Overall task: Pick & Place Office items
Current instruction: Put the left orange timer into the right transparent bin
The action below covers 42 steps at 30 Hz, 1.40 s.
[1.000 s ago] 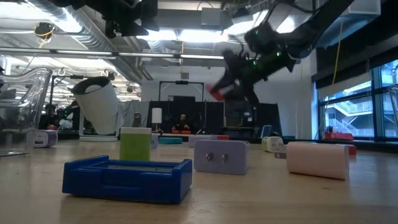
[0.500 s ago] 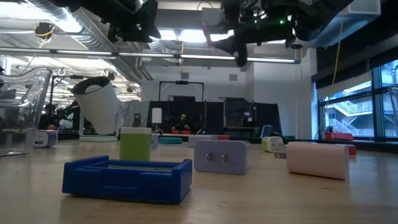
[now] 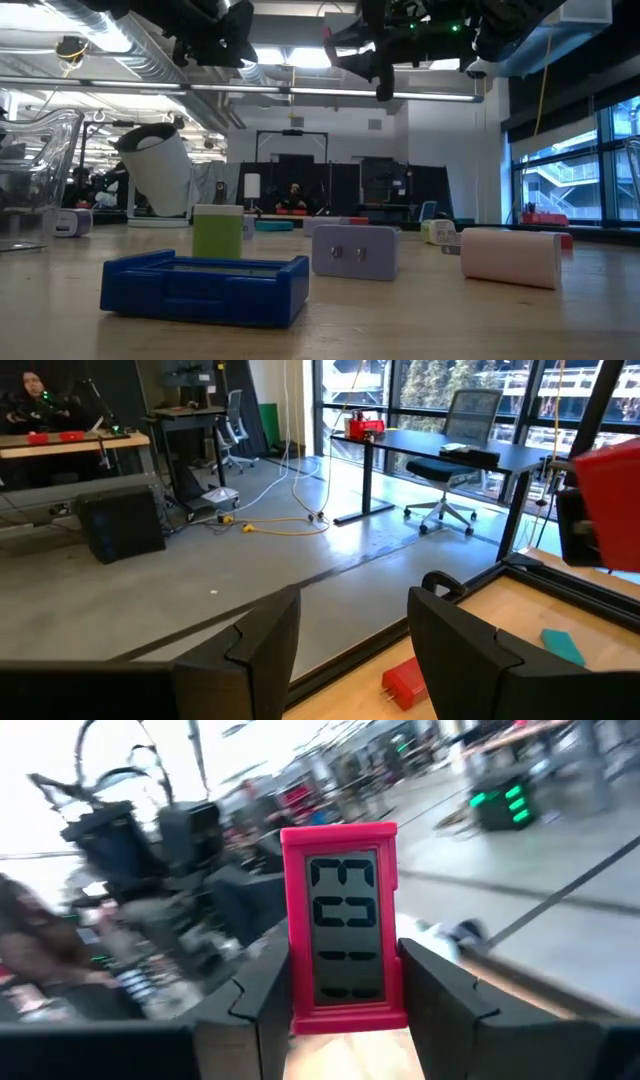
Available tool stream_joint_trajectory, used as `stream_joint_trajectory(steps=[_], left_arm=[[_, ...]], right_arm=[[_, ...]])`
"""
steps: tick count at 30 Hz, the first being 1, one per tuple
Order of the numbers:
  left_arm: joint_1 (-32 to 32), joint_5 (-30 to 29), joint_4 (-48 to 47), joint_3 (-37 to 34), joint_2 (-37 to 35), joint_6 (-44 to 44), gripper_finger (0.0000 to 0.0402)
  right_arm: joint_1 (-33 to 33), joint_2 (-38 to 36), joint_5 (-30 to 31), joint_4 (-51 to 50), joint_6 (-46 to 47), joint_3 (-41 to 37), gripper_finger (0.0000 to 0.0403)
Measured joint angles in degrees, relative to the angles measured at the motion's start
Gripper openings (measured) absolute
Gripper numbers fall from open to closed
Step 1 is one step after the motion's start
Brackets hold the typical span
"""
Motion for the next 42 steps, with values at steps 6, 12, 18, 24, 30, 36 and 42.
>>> stream_joint_trajectory(steps=[6, 12, 18, 24, 30, 36, 42], left_arm=[[0.0, 0.01, -1.38, 0.0, 0.0, -0.04, 0.0182], [0.0, 0.02, -2.49, 0.0, 0.0, -0.04, 0.0182], [0.0, 0.83, -3.24, 0.0, 0.0, -0.58, 0.0182], [0.0, 0.89, -3.28, 0.0, 0.0, -7.26, 0.0182], [0.0, 0.58, -3.26, 0.0, 0.0, -15.05, 0.0182], [0.0, 0.88, -3.25, 0.0, 0.0, -24.22, 0.0182], [-0.02, 6.57, -3.25, 0.0, 0.2, -30.87, 0.0182]], right_arm=[[0.0, -1.41, -8.94, -0.19, 6.82, 0.0, 0.0155], [0.0, -6.72, -14.99, -6.47, 8.0, 0.02, 0.0155], [0.63, -14.84, -19.06, -26.08, 9.35, 0.02, 0.0155], [4.19, -23.08, -24.65, -39.89, 12.08, 0.02, 0.0155], [13.15, -29.56, -24.08, -54.65, 16.19, 0.02, 0.0155], [24.81, -31.43, -16.03, -76.15, 26.86, 0.04, 0.0155], [35.51, -30.48, -13.93, -90.01, 38.72, 0.04, 0.0156]])
